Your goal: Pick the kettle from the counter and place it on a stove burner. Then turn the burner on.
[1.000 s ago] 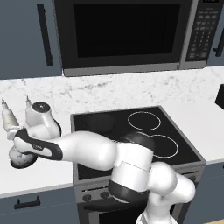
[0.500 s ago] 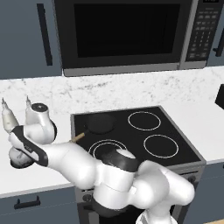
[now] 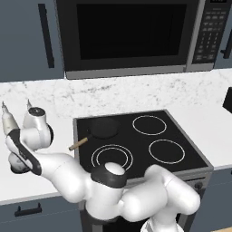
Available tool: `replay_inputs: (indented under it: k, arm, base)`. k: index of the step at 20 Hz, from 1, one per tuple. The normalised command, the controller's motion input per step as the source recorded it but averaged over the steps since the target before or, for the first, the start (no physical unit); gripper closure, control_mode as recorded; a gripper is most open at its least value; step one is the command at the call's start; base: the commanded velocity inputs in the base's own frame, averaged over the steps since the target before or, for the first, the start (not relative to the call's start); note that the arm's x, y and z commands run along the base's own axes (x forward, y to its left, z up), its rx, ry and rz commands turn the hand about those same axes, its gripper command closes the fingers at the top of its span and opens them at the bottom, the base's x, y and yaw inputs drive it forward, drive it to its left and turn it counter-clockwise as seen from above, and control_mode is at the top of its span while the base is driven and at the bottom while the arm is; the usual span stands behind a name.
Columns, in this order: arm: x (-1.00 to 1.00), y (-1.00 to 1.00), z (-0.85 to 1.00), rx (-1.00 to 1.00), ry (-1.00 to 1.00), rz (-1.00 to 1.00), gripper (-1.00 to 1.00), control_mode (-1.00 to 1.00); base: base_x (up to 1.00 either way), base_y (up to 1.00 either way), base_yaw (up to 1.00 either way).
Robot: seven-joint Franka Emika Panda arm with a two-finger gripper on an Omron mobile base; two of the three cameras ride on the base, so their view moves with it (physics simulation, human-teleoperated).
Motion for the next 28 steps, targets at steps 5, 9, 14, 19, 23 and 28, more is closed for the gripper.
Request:
replay_inputs:
  k: [5,9,14,19,23,28]
  arm:
    - [0.0,-0.05,0.0,0.0,0.0,0.0,1.0,-1.0]
    - [-0.16,-0.53,0.0,0.0,-0.06,-0.02,1.0,-1.0]
    - [-0.39,-0.96,0.03,0.0,-0.21,-0.1,1.0,-1.0]
    - [-0.39,-1.0,0.36,0.05,-0.38,-0.14,1.0,-1.0]
    - [-0.07,-1.0,0.84,0.2,-0.43,-0.17,1.0,-1.0]
    - [0.0,-1.0,0.85,0.26,-0.33,-0.14,1.0,-1.0]
  base:
    - [0.0,0.0,0.0]
    - [0.0,0.0,0.0]
    - [0.0,0.0,0.0]
    - [0.0,0.0,0.0]
    - [0.0,0.0,0.0]
    - [0.0,0.0,0.0]
